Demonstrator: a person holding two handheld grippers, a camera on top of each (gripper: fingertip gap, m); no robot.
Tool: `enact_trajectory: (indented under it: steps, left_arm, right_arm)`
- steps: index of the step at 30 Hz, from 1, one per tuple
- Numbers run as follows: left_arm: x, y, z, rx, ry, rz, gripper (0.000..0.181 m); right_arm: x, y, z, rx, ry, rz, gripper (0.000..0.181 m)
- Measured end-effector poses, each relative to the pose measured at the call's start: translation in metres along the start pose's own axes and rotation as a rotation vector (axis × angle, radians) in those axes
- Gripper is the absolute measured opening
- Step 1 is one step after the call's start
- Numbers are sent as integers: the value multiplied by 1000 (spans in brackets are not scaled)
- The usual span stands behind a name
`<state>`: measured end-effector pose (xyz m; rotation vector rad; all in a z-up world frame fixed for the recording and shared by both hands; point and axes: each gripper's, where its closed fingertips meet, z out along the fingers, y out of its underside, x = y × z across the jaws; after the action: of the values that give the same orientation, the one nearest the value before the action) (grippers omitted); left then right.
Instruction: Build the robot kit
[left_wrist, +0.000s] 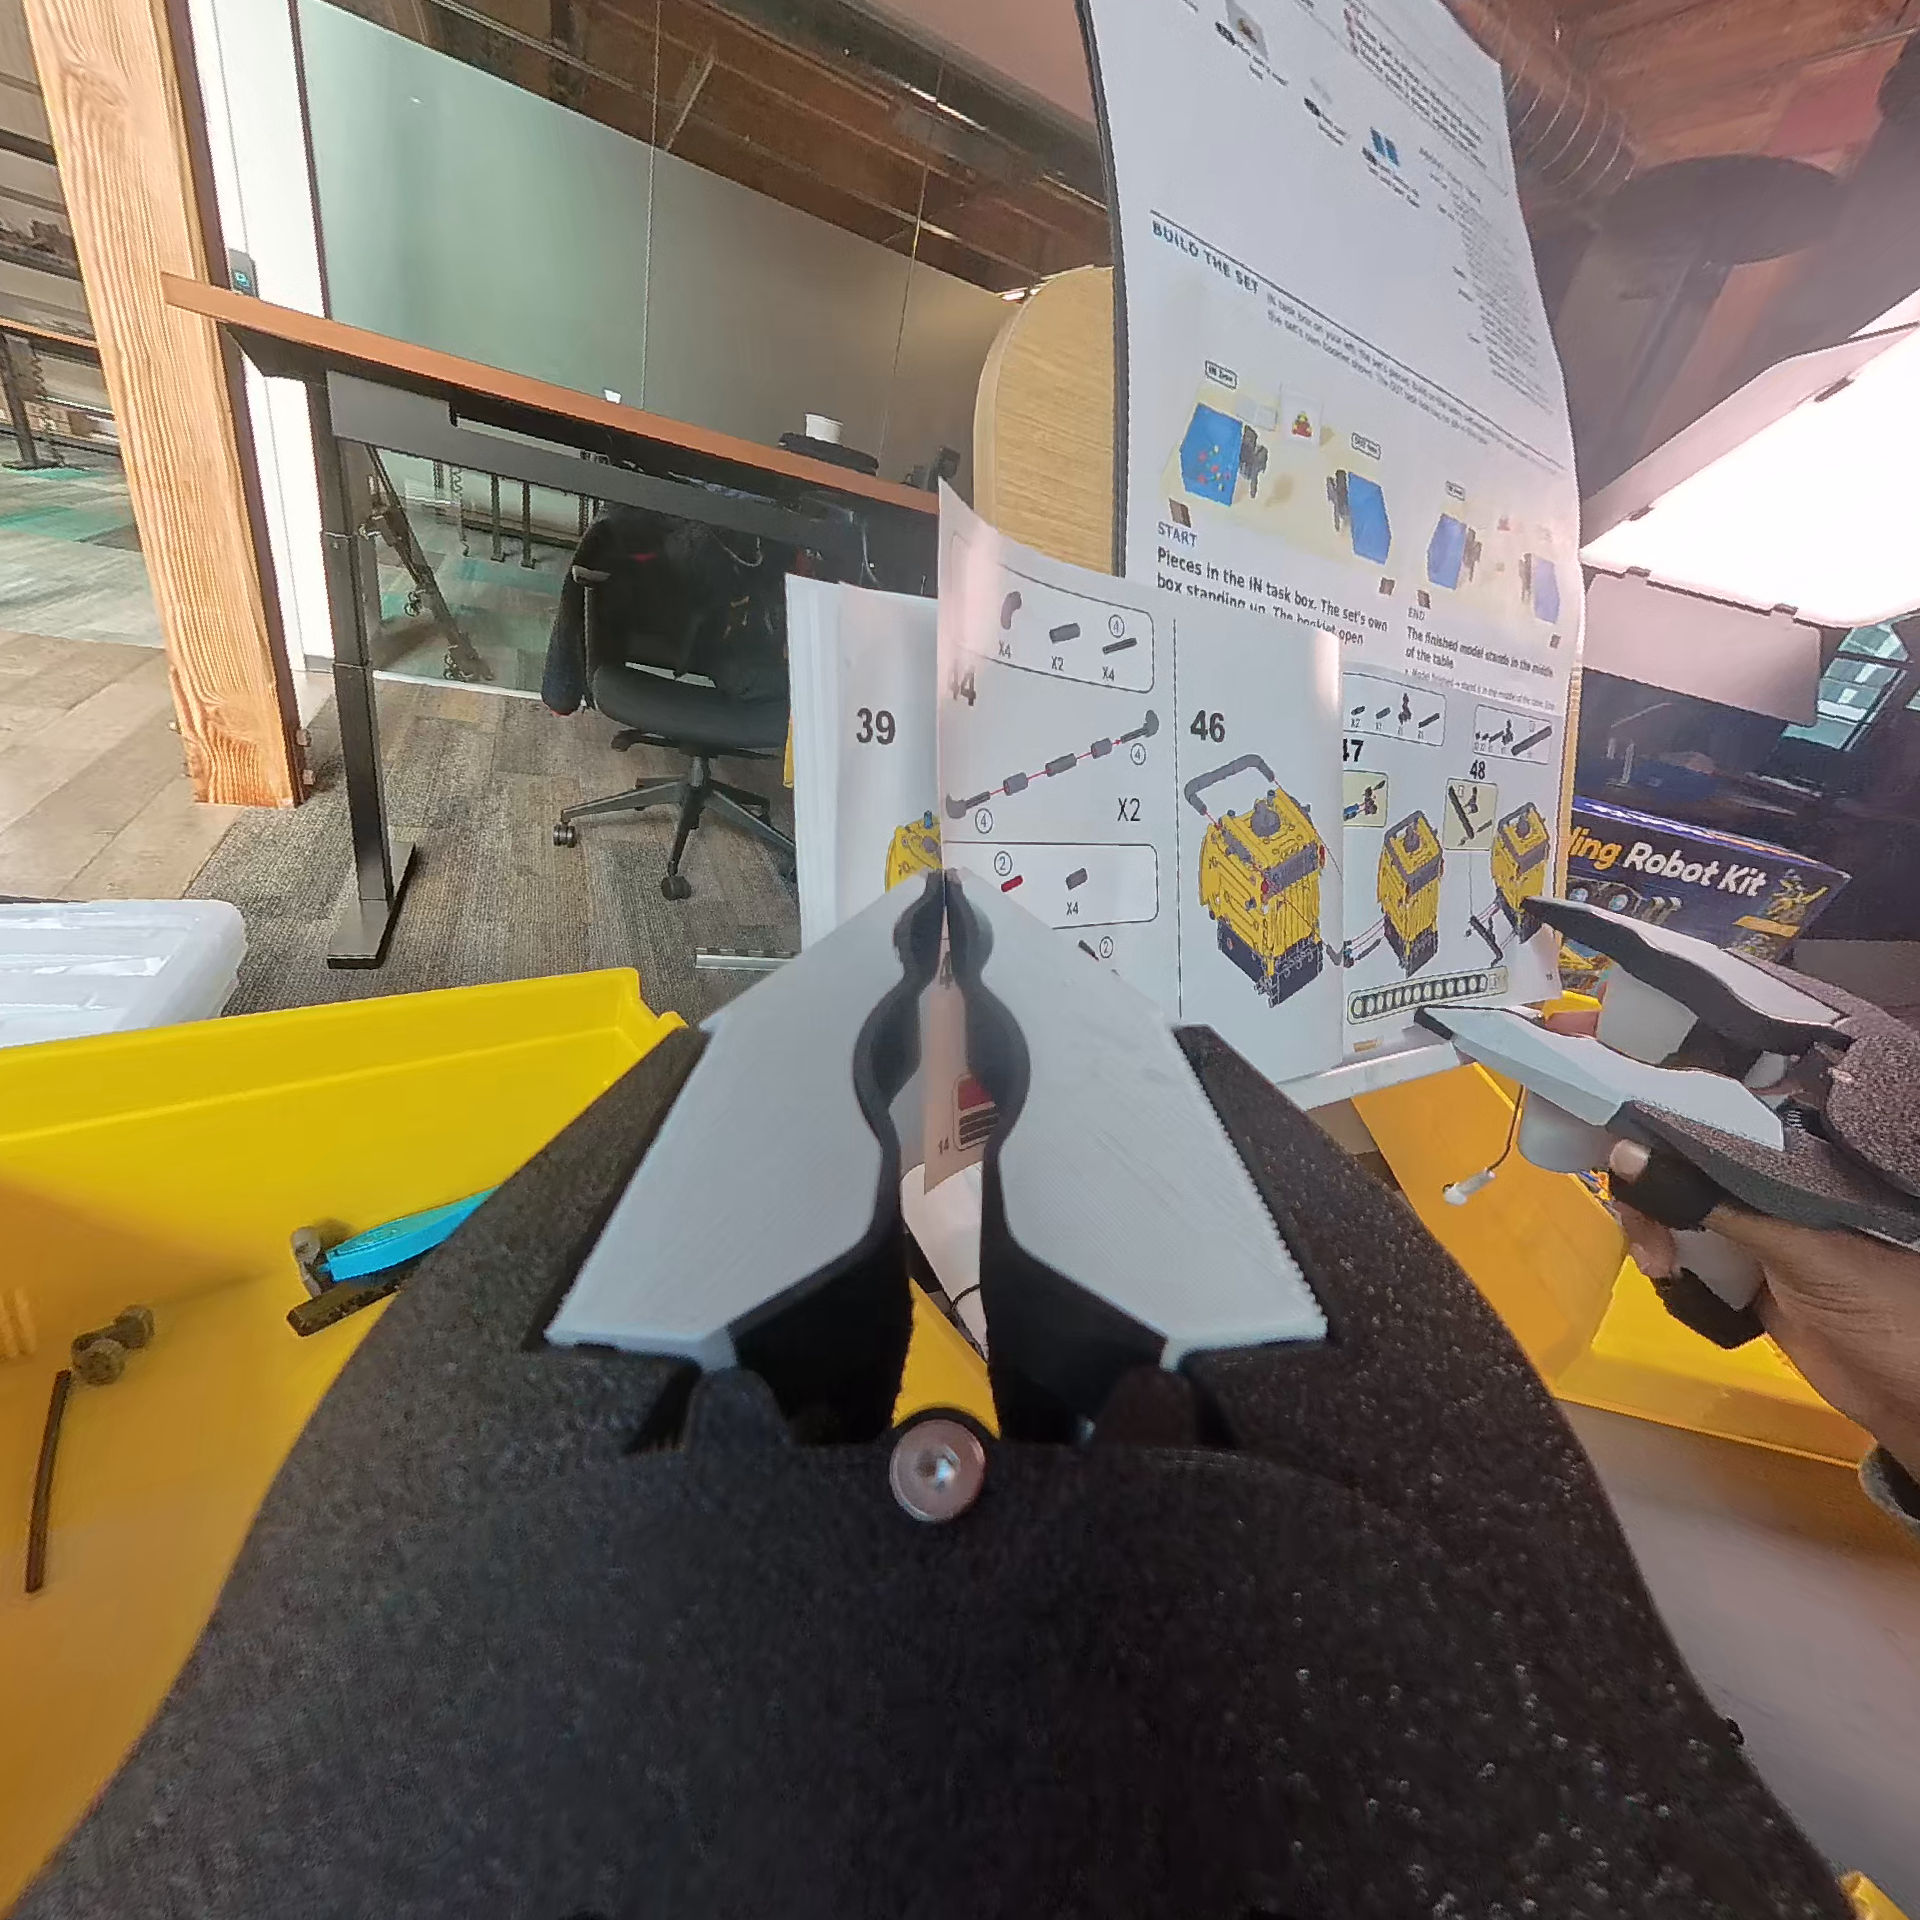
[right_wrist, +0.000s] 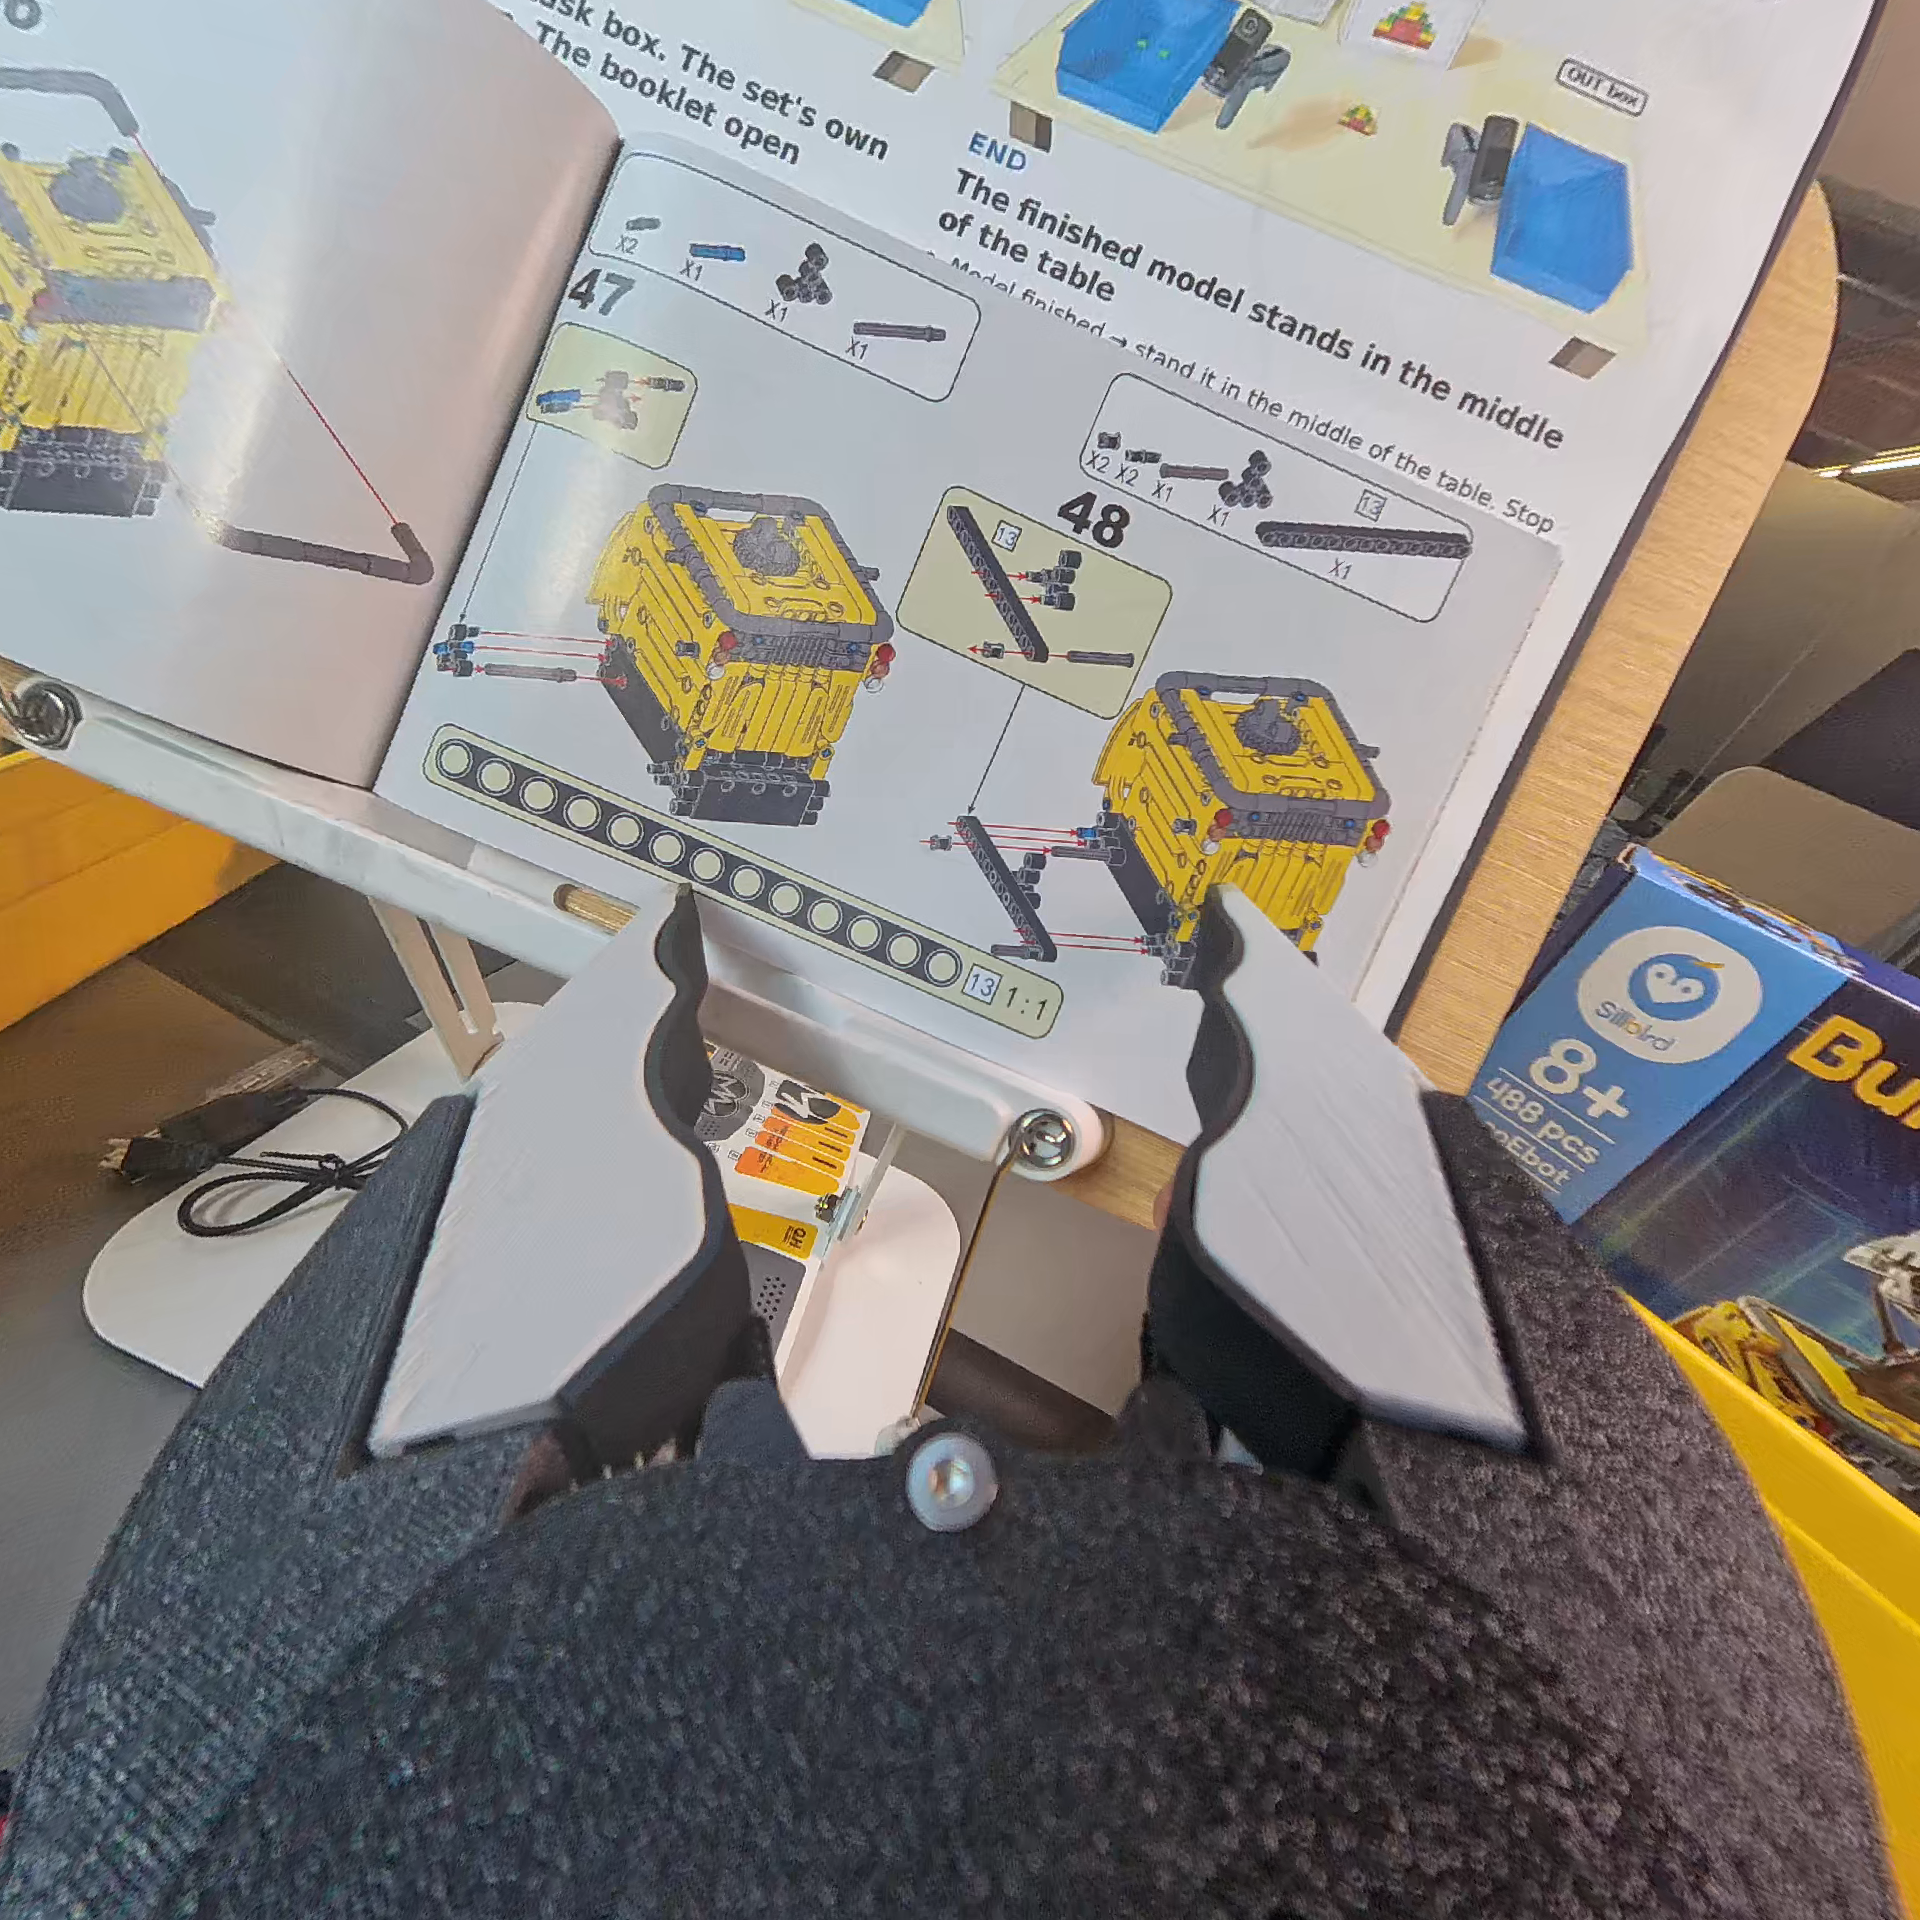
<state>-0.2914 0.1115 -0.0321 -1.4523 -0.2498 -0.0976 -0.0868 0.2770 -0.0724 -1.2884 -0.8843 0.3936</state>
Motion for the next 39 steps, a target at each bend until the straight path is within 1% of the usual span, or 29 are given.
enact_trajectory:
  steps: [5,6,7,8,10,13,20,25,33,35,36,38,39]
  left_arm:
    - [0,-1,0,2,0,1,0]
    - [0,-1,-1,1,0,0,0]
    - [0,-1,-1,3,2,0,0]
    - [1,-2,-1,4,3,0,0]
    - [1,-2,-1,5,5,0,0]
    - [1,-2,-1,9,5,-1,0]
    - [2,-4,-2,11,10,-3,0]
    - [3,-4,-2,11,10,-3,0]
    - [3,-4,-2,11,12,-4,0]
    - [3,-4,-2,11,13,-6,0]
    - [3,-4,-2,11,13,-7,0]
    - [3,-4,-2,12,11,-8,0]
    - [3,-3,-2,13,10,-8,0]
  right_arm:
    - [2,-1,-2,-5,0,-7,89]
    - [5,-3,-2,2,16,-4,93]
    - [9,-4,-2,5,32,4,105]
    - [10,-4,-1,-1,34,14,114]
    - [5,-1,2,-13,6,26,121]
    - [3,0,3,-14,-6,26,113]
    - [1,0,2,-4,4,23,103]
    - [5,-1,1,7,10,39,91]
    - [9,-4,-2,17,19,32,82]
    - [16,-6,-1,20,53,57,109]
    - [16,-2,1,-2,52,73,118]
    - [12,0,3,-7,36,68,124]
    - [9,0,4,-10,29,56,123]
